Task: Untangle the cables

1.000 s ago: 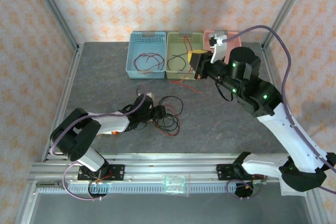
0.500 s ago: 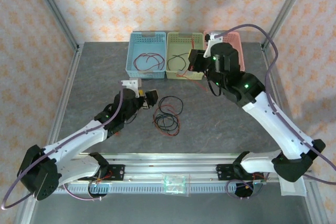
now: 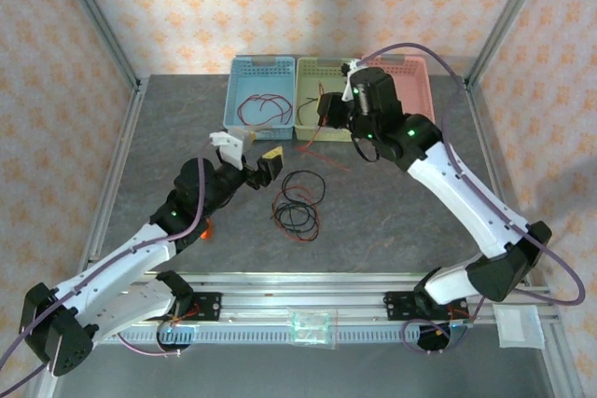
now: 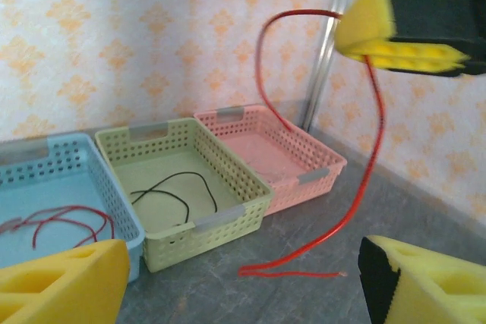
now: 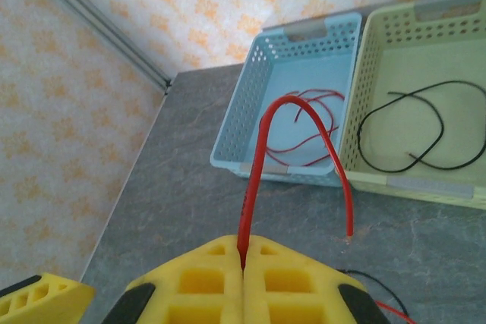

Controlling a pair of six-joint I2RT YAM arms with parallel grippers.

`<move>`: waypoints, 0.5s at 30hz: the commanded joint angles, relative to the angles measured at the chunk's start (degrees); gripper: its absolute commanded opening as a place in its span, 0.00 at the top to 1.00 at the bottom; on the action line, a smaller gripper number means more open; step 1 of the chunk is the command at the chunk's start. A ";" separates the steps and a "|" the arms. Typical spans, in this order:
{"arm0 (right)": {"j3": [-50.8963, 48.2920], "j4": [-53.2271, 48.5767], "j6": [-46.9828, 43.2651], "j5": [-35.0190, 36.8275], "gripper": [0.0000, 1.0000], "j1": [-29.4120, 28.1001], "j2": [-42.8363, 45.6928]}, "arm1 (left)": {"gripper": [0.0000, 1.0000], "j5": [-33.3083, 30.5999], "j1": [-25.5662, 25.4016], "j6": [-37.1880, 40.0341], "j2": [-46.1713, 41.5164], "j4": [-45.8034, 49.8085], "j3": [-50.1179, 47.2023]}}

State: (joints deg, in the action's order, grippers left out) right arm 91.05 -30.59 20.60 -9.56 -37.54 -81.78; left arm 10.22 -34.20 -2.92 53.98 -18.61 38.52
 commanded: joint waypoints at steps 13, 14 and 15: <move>4.46 -2.05 1.02 -6.34 1.00 0.19 -3.06 | 0.31 18.59 -0.35 13.33 11.81 1.10 10.38; 4.41 -2.24 0.93 -6.42 1.00 0.19 -3.04 | 0.32 18.19 -0.34 12.94 12.46 0.63 10.43; 4.37 -2.37 0.96 -6.46 1.00 0.19 -2.98 | 0.34 18.17 -0.37 12.61 13.01 0.13 10.50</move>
State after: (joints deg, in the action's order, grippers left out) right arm 93.34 -32.18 21.26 -15.11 -37.54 -84.40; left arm 26.15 -34.20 8.99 66.00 -17.41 47.22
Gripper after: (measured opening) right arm 0.044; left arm 0.668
